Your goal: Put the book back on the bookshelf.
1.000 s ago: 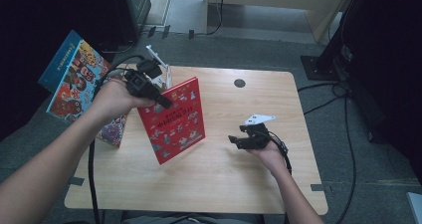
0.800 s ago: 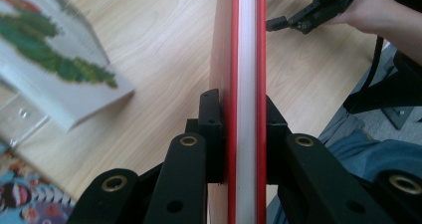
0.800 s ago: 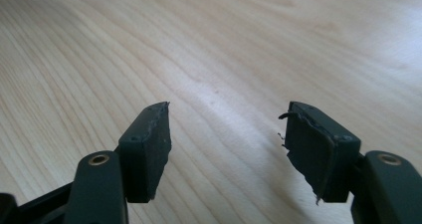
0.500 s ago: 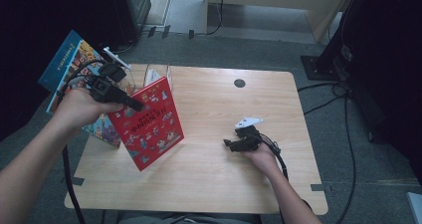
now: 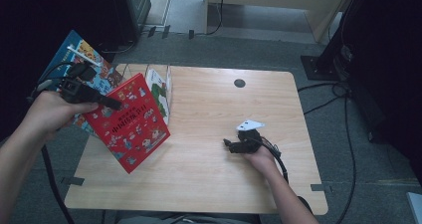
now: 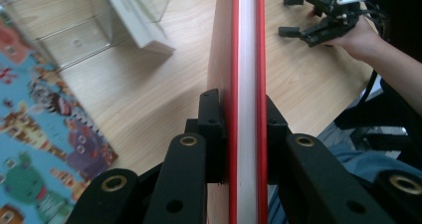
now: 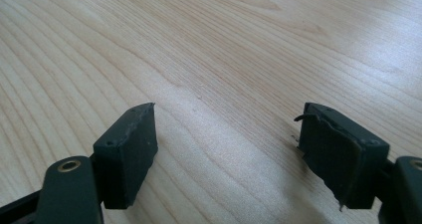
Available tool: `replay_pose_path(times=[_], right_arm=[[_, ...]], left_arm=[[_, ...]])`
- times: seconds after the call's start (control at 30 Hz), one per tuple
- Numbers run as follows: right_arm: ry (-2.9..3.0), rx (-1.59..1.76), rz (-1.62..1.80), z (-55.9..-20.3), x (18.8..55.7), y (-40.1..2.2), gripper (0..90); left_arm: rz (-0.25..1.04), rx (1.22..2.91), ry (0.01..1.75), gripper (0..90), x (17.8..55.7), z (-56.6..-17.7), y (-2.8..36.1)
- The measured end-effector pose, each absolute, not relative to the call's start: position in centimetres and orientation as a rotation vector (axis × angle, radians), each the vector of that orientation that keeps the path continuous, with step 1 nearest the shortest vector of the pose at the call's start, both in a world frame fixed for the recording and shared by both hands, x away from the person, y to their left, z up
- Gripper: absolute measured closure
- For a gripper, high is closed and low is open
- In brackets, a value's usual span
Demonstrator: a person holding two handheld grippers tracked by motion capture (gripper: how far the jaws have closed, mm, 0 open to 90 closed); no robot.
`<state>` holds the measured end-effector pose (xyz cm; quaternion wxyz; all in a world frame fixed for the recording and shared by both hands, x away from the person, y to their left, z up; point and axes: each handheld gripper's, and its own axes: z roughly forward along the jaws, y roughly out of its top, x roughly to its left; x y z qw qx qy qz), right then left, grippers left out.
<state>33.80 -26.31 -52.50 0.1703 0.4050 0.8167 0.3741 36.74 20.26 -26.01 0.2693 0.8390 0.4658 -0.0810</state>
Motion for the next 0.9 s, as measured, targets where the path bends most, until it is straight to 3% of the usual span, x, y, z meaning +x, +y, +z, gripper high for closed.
replay_pose_path(times=[0.67, 0.9], right_arm=[[2.317, 1.156, 1.060, -52.5, 33.8, -26.2, 21.0], [2.317, 1.159, 1.060, -52.5, 33.8, -26.2, 20.8]], left_arm=[[-0.249, 2.094, 1.506, 78.8, 37.5, -26.1, 27.1], [-0.216, 2.072, 1.553, 78.5, 38.5, -25.8, 27.7]])
